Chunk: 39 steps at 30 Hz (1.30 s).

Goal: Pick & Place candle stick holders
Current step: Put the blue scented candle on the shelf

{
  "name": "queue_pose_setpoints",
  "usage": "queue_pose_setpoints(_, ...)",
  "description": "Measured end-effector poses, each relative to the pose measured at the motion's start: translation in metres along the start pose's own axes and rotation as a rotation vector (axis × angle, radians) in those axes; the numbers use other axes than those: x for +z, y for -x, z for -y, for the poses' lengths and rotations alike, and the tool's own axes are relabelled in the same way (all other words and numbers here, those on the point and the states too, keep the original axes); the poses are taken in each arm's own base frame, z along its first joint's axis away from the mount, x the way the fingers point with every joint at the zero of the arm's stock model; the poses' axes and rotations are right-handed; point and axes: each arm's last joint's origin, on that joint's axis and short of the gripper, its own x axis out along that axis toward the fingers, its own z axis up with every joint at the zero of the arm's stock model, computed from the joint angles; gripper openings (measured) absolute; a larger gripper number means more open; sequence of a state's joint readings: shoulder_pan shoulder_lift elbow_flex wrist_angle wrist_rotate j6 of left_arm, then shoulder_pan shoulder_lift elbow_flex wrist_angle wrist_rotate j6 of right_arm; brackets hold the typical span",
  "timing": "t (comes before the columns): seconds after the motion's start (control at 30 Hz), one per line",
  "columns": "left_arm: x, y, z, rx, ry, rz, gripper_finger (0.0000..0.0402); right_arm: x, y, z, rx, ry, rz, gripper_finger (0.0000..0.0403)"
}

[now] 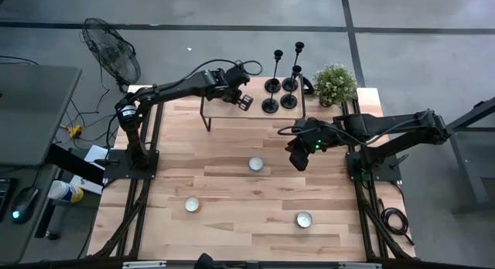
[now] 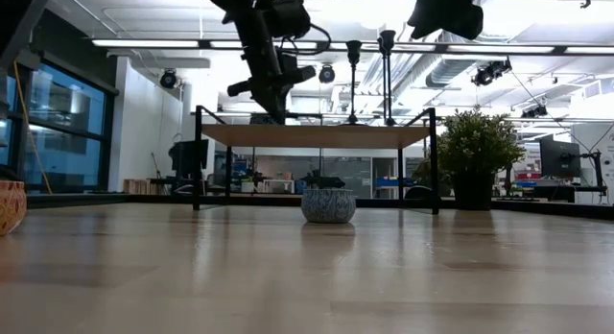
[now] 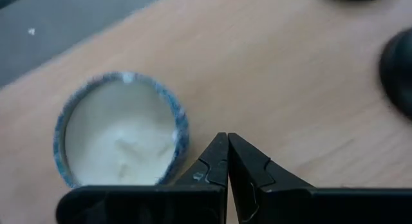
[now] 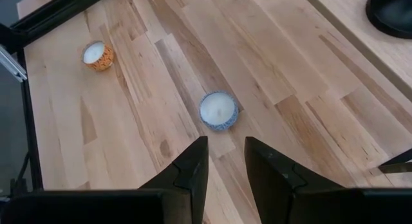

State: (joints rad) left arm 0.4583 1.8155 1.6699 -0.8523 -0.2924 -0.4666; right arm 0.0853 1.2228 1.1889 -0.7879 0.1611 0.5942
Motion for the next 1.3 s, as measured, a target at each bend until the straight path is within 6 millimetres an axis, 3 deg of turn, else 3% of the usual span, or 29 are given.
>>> queue_pose_setpoints(0.27,-0.002,-0.009,0.002,0.024,-0.019,-0.020,0.0000,0.000,0.000,0.000,-0.006,0.005,0.004,0.0094)
queue_pose_setpoints(1.3,-0.003,-0.007,-0.008,0.285,-0.049,0.052,0.0000,0.000,0.000,0.000,-0.007,0.000,0.004,0.0094)
